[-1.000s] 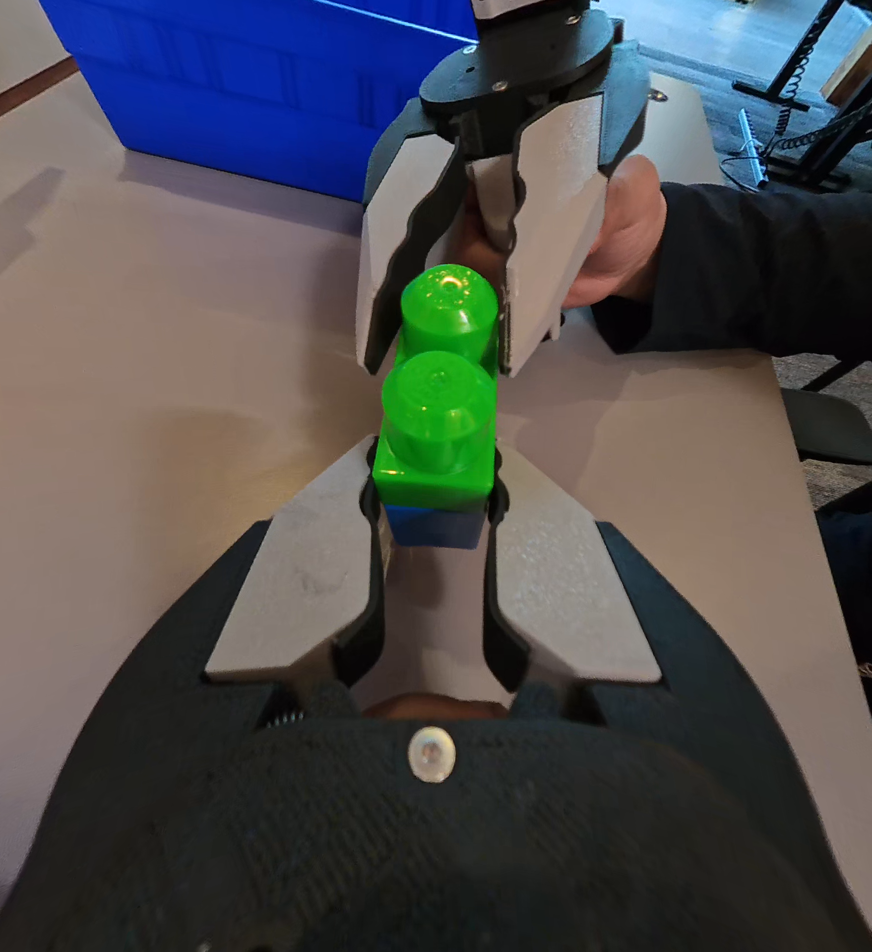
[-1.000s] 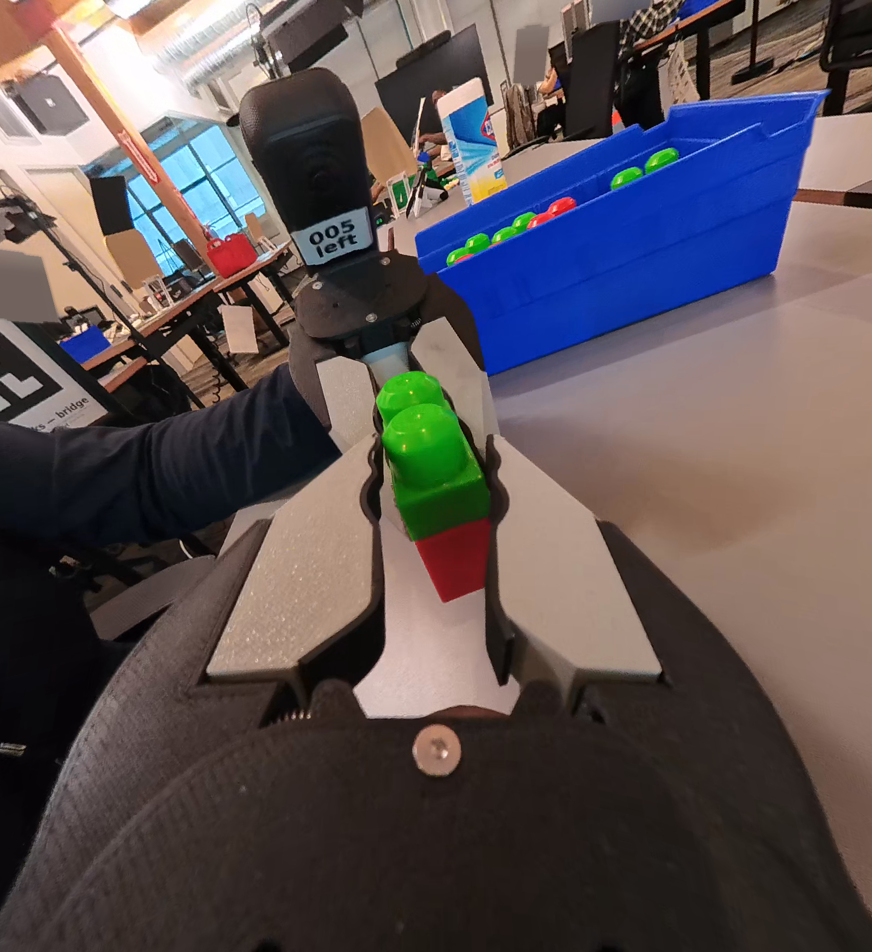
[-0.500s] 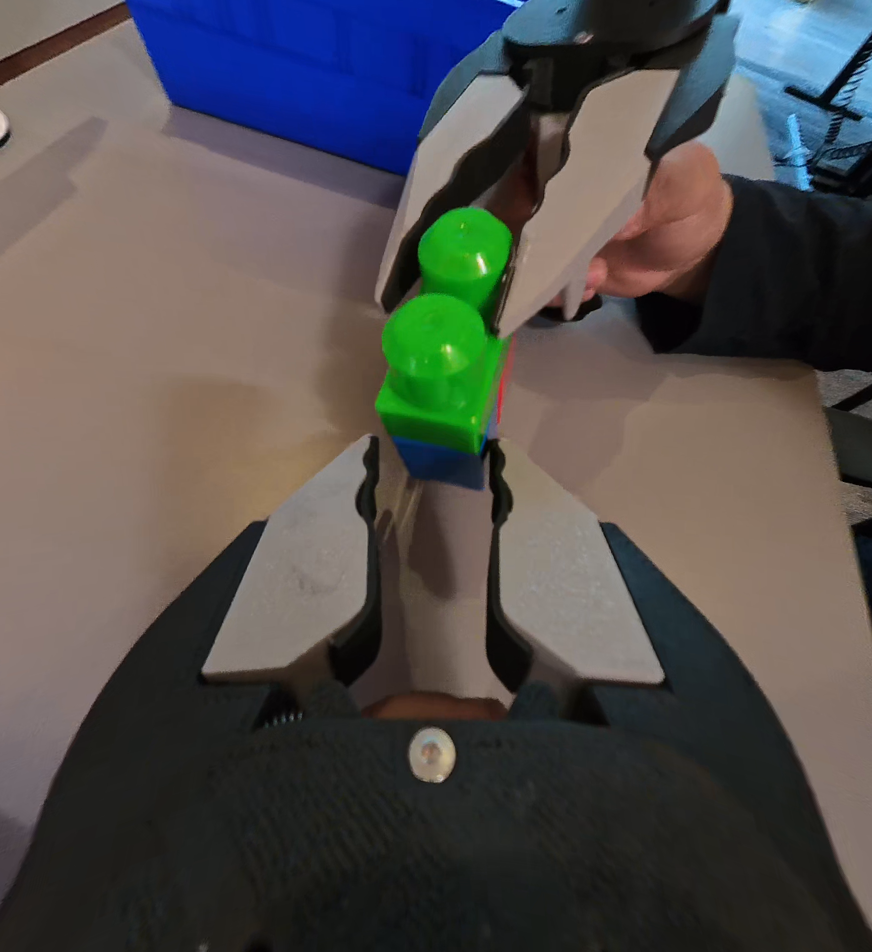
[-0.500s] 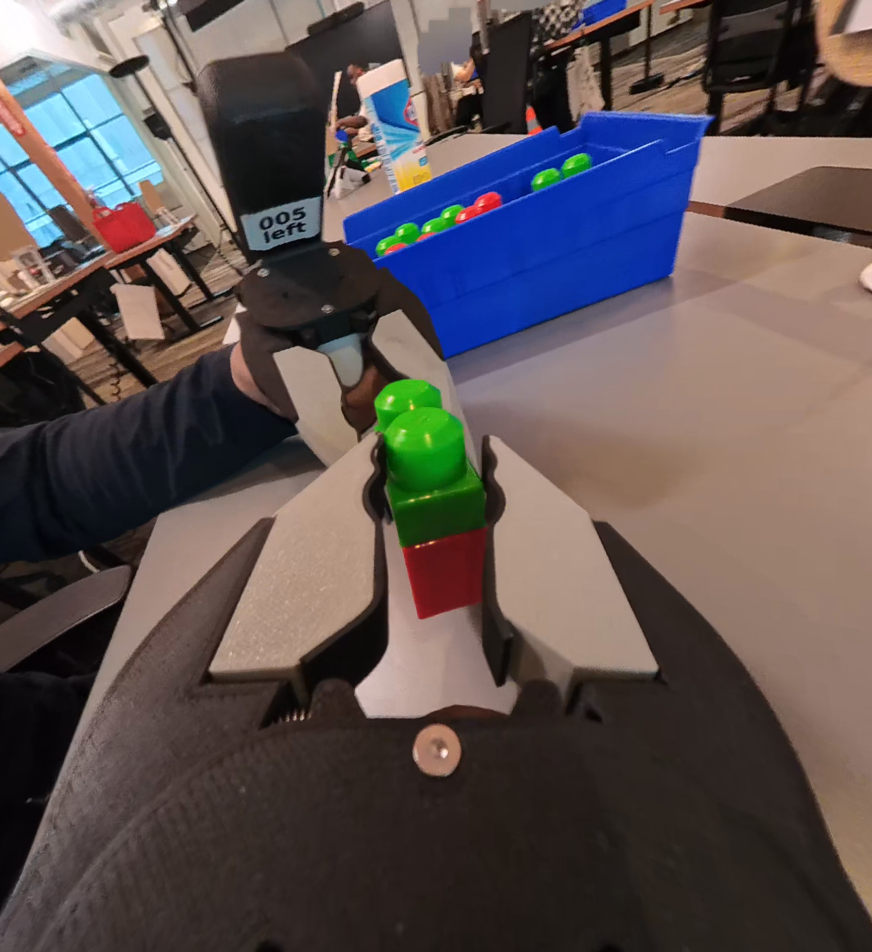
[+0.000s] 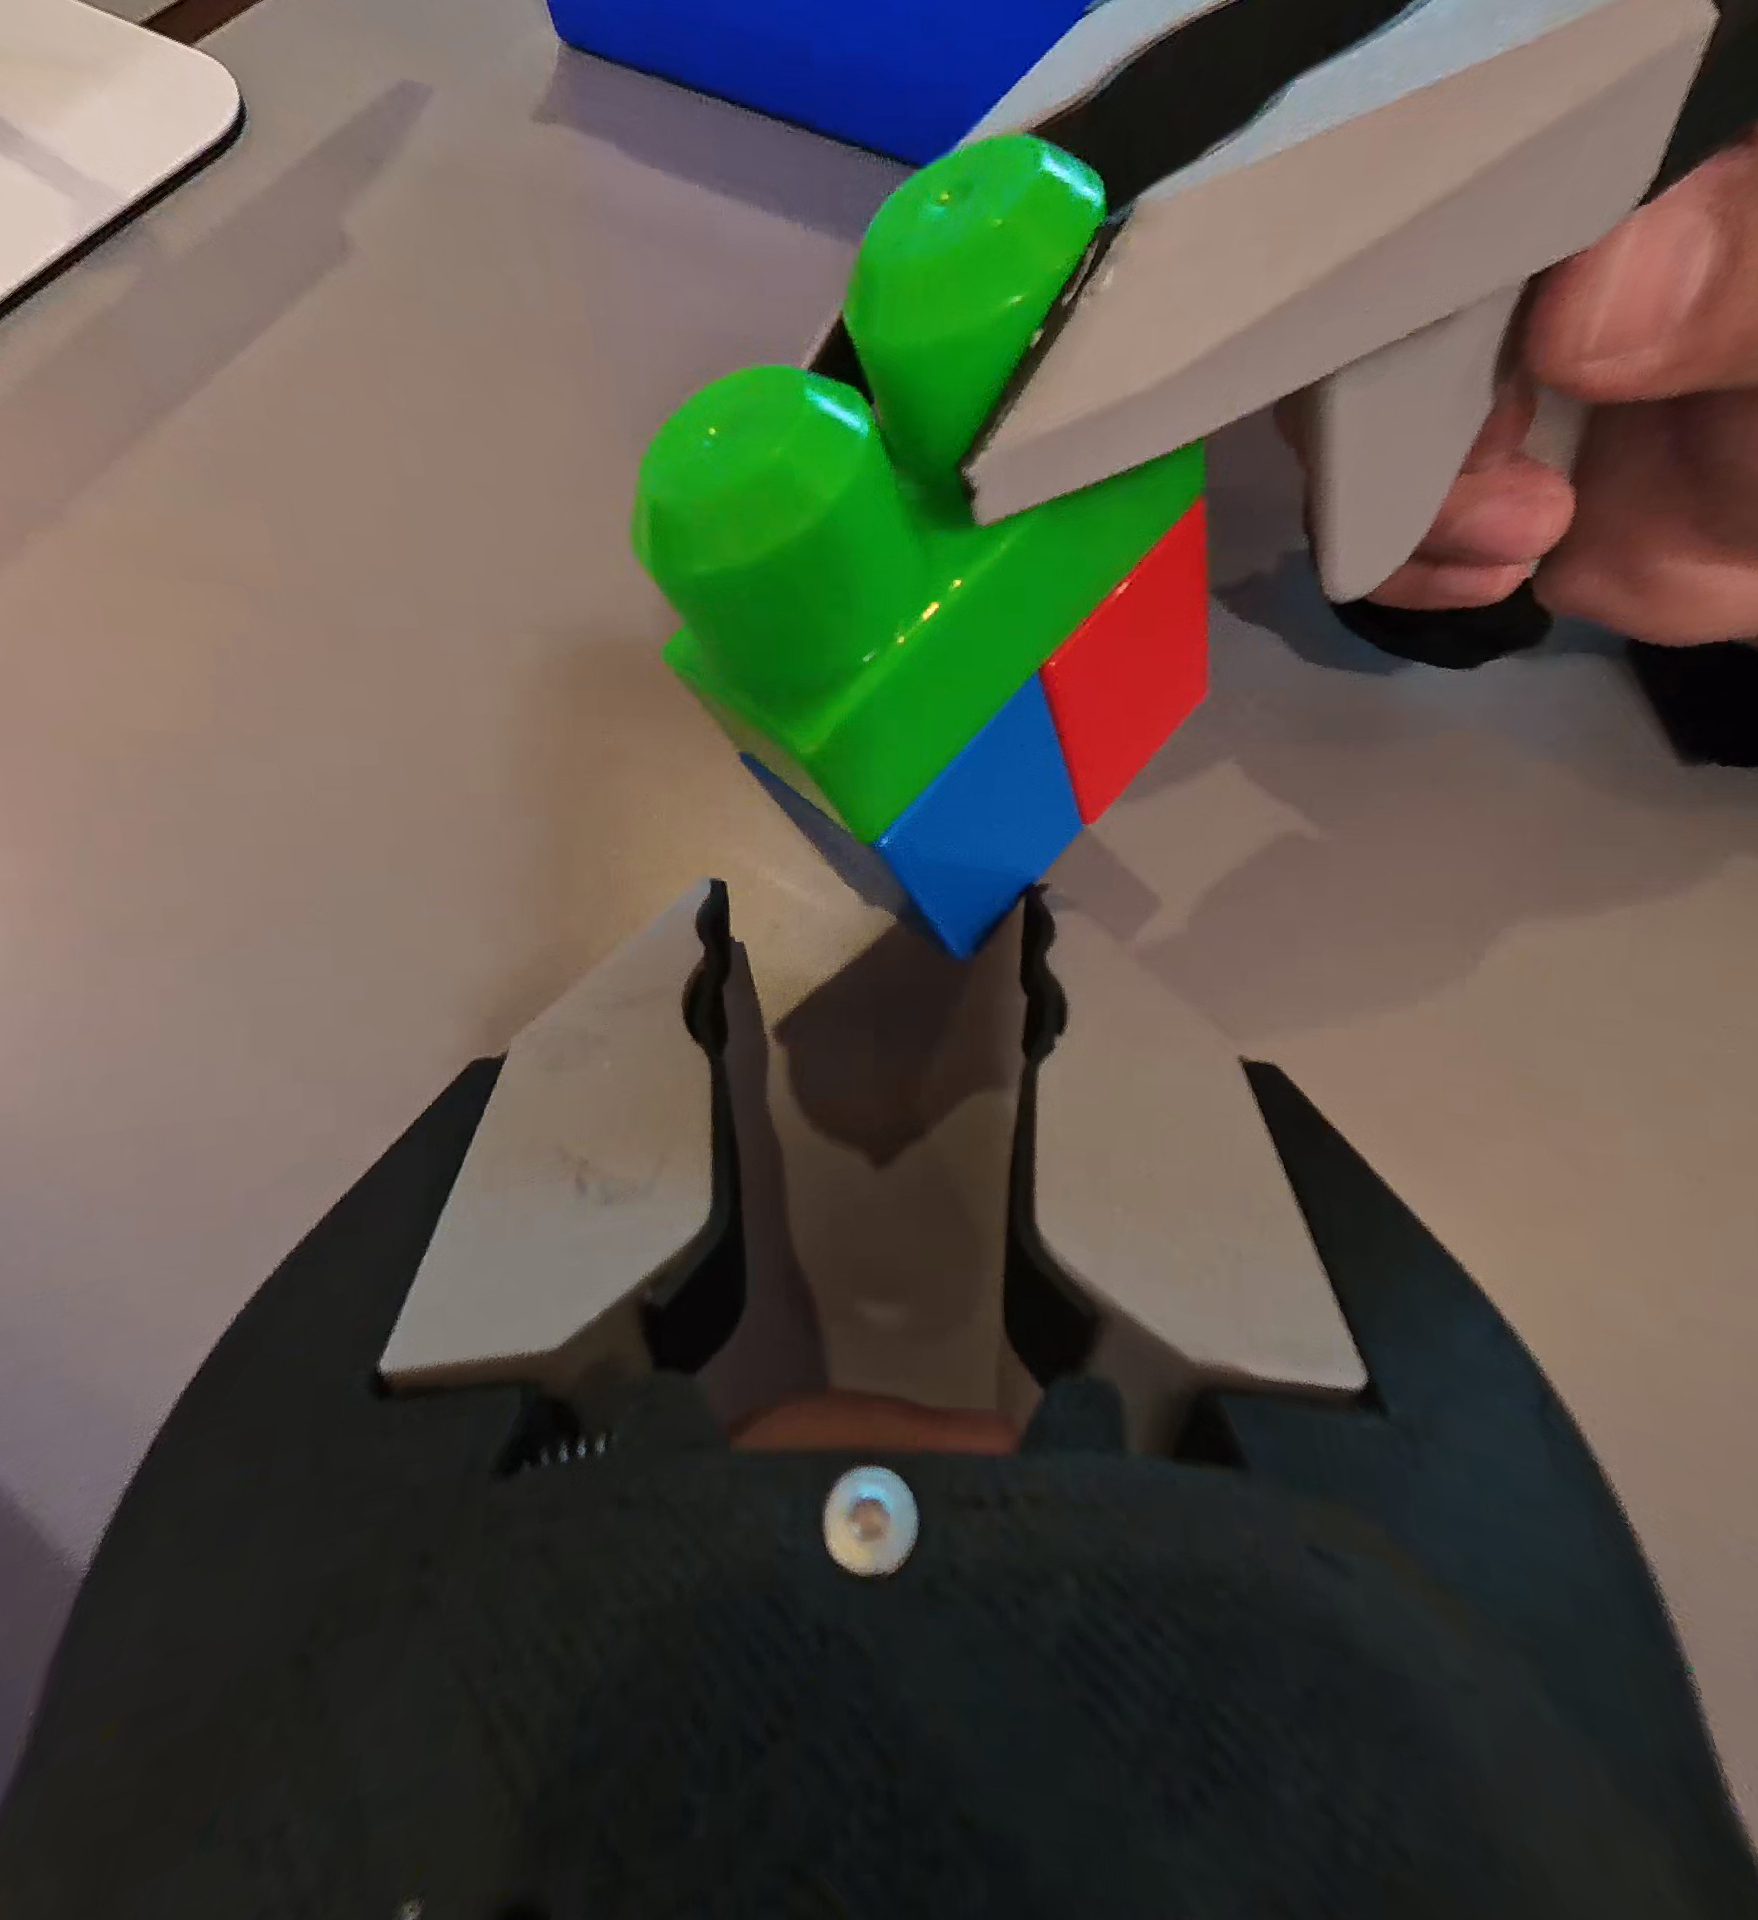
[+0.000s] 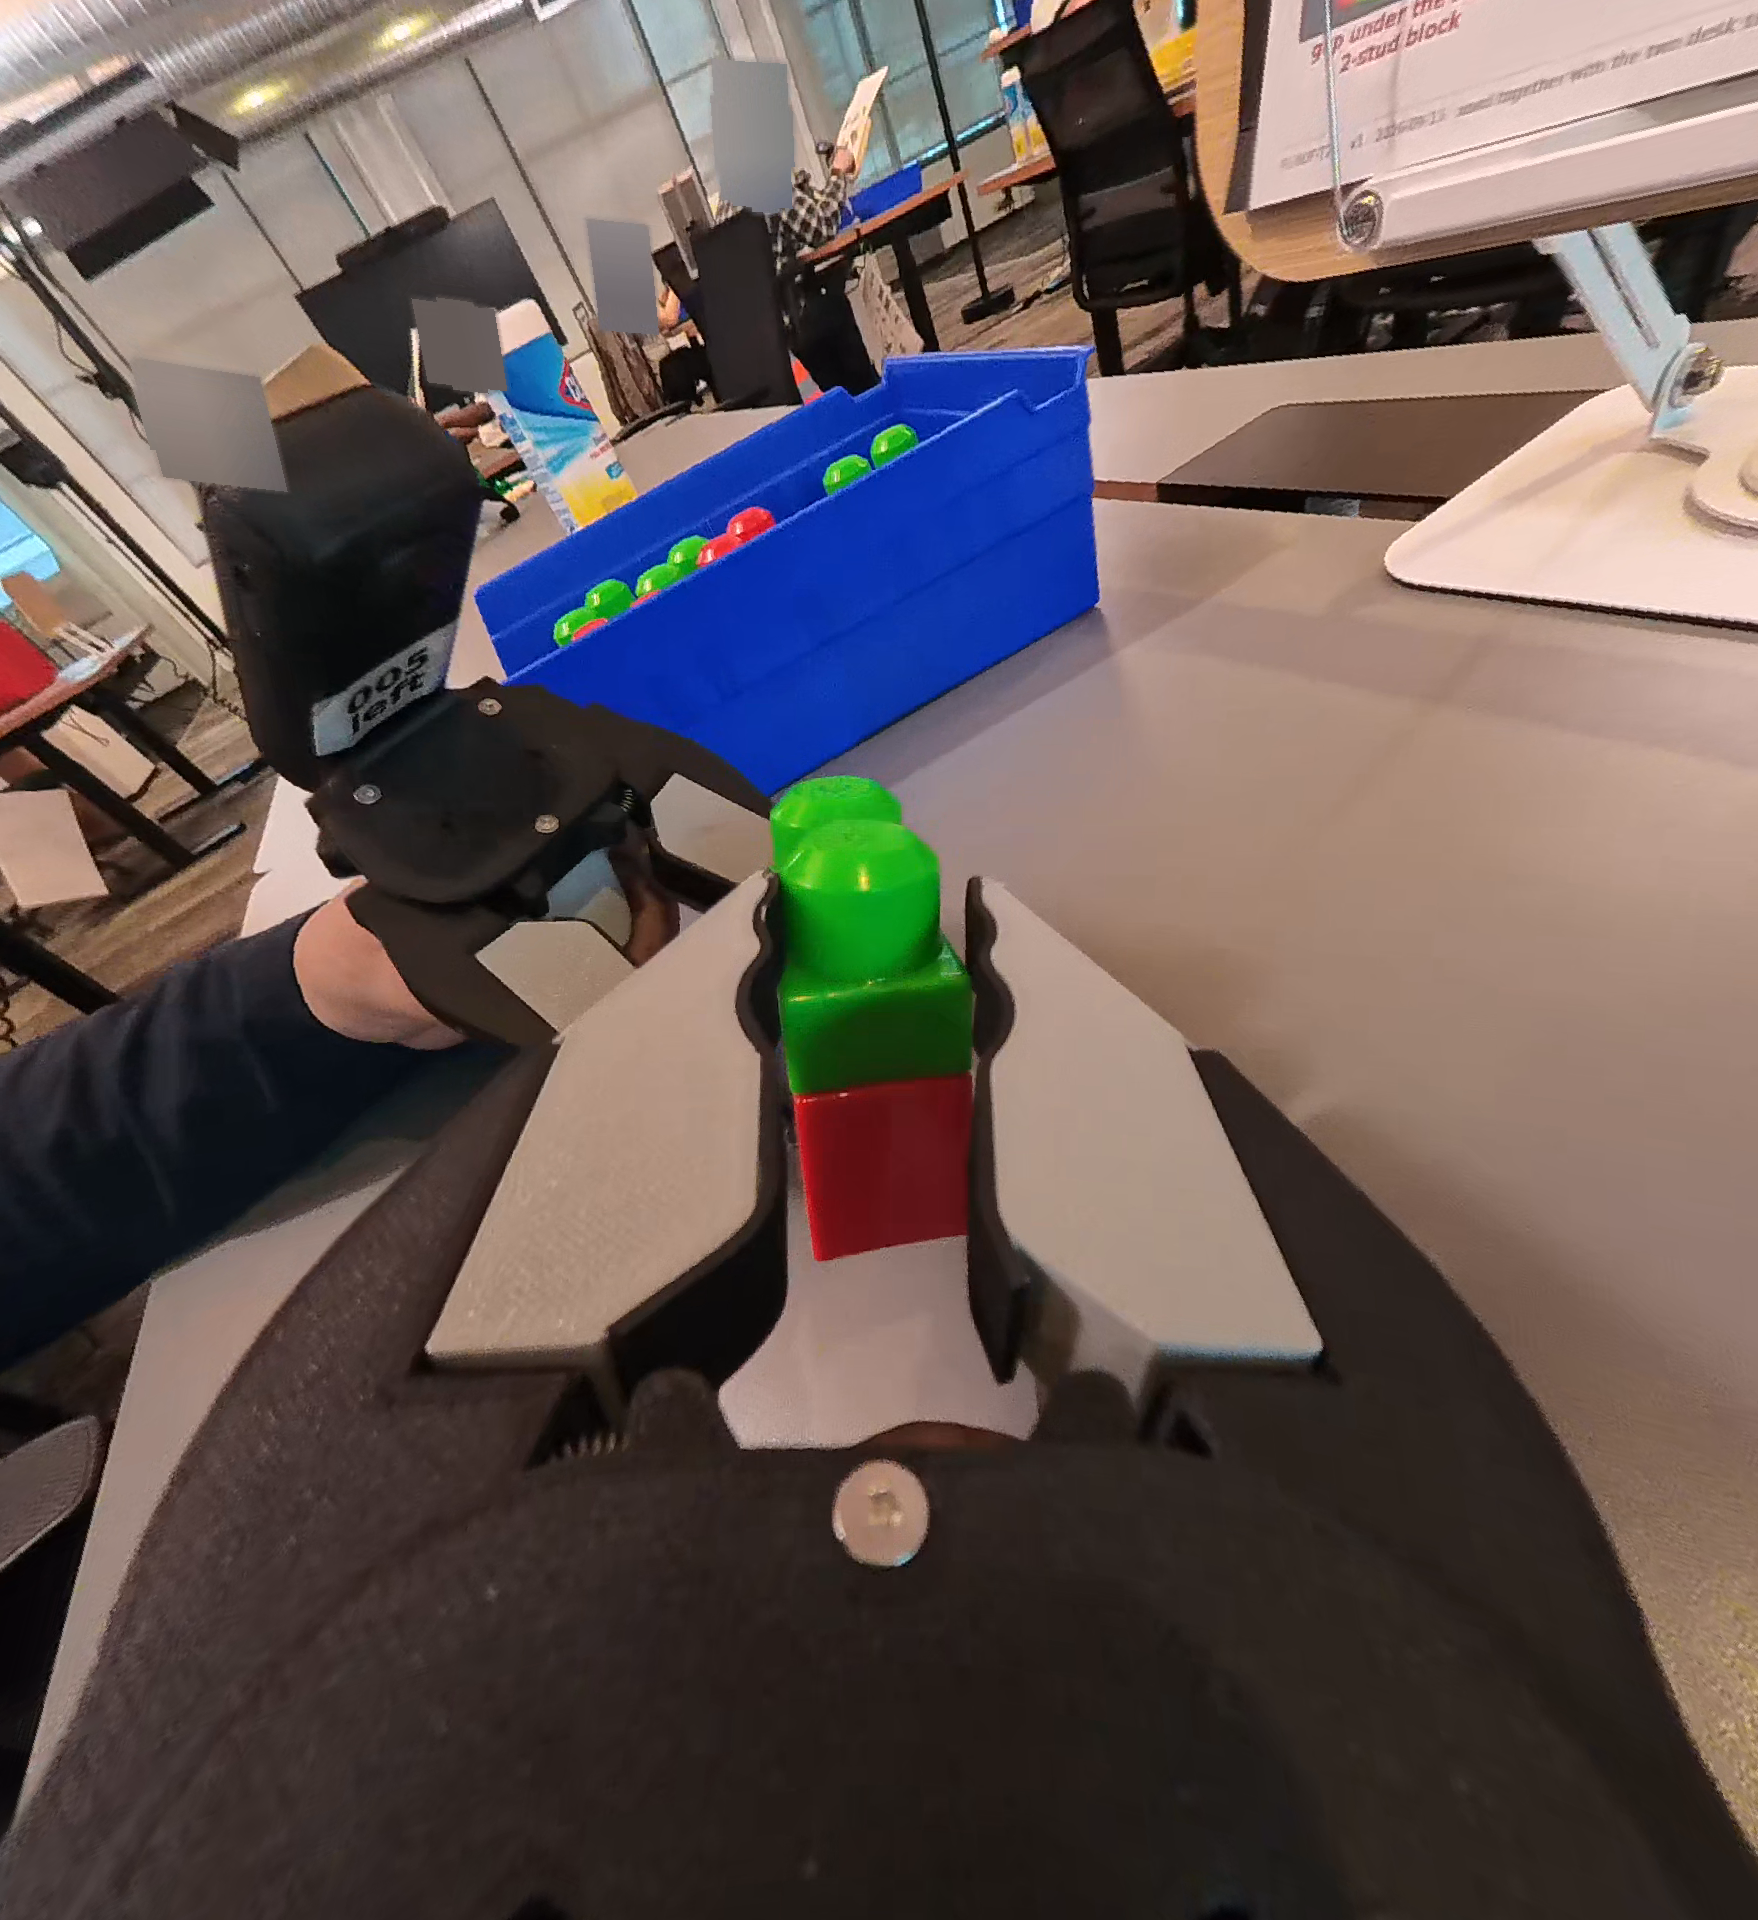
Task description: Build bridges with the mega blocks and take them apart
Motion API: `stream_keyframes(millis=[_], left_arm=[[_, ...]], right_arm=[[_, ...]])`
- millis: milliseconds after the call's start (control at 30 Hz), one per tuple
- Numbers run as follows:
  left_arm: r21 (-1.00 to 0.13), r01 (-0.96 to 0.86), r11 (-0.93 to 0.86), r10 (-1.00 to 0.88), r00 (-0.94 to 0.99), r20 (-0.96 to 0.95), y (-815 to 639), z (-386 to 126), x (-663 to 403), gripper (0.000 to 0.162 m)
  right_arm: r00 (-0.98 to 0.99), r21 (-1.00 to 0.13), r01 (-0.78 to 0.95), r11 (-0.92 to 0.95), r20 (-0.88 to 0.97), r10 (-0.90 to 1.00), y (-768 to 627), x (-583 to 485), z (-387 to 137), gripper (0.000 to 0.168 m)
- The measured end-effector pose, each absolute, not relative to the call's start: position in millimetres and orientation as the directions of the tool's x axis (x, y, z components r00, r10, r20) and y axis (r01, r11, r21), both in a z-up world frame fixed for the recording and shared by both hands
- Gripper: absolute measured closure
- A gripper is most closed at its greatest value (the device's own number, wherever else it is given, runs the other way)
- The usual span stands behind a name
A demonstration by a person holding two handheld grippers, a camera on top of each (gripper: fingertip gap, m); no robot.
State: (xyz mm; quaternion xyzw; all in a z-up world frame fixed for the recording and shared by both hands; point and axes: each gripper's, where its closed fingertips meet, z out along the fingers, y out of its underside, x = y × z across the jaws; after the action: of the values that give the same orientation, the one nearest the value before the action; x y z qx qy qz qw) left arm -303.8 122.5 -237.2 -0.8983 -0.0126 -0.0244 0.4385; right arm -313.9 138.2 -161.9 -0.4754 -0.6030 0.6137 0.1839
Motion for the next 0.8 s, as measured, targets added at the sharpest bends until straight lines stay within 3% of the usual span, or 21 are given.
stream_keyframes(millis=[800], left_arm=[[-0.772, 0.144, -0.619, 0.140, 0.987, 0.072, 115.4, -241.4, -330.2, 0.122]], right_arm=[[-0.450, -0.880, 0.393, -0.268, -0.438, 0.778, 140.5, -316.6, -172.8, 0.138]])
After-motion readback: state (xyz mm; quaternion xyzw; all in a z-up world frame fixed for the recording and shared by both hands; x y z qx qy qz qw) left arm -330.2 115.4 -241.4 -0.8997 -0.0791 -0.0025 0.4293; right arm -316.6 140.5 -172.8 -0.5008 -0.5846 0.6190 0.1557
